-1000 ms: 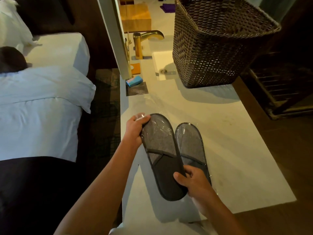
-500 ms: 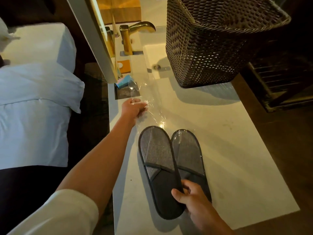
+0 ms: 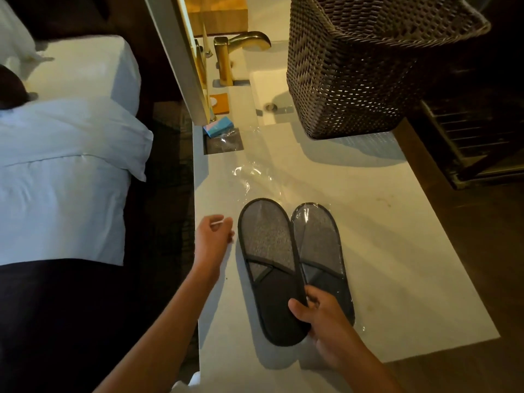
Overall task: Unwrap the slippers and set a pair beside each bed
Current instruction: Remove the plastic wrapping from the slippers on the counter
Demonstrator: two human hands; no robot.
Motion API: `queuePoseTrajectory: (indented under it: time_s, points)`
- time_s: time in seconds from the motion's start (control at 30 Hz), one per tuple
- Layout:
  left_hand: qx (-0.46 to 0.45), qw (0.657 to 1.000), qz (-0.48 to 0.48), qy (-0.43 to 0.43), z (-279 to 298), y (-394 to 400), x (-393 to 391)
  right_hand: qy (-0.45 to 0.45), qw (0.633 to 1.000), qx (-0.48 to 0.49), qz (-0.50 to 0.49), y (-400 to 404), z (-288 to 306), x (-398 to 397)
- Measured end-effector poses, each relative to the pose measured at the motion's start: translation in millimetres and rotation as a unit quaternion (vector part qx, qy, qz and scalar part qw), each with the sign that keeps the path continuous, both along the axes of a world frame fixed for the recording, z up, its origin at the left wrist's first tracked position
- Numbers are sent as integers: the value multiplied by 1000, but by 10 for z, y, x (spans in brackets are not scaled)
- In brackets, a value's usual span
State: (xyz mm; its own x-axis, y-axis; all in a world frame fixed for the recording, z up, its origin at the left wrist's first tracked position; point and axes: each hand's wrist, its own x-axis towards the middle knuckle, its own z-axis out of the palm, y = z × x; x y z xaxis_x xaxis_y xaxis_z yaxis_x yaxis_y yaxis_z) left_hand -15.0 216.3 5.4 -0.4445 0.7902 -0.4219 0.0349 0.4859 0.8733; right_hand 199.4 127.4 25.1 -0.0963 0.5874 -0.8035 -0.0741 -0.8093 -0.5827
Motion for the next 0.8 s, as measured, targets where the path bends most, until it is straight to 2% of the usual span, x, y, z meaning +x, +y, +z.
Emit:
queuePoseTrajectory:
  time_s: [0.13,0.27,0.37,0.5,0.7,0.8]
  points:
    - [-37,987,-60,-144,-18,-869,182,-23,999,2,31,-115,-17,6]
    - [-28,984,-42,-168,-3,-1199,227,-63,991,19,119,-255,-85,-45]
    - [-31,992,-40,-119,14,-1281,176,-167,957,112,211,-267,-137,-149]
    - [-54,996,-48,-56,-14,-1373,151,-268,905,218,248,-175,-177,-305]
    - [-80,986,-70,125,-94,-1459,162,-374,805,277,368,-175,-306,-394]
    - [-87,978,-77,174,-112,-1474,164,-392,787,294,375,-201,-339,-402]
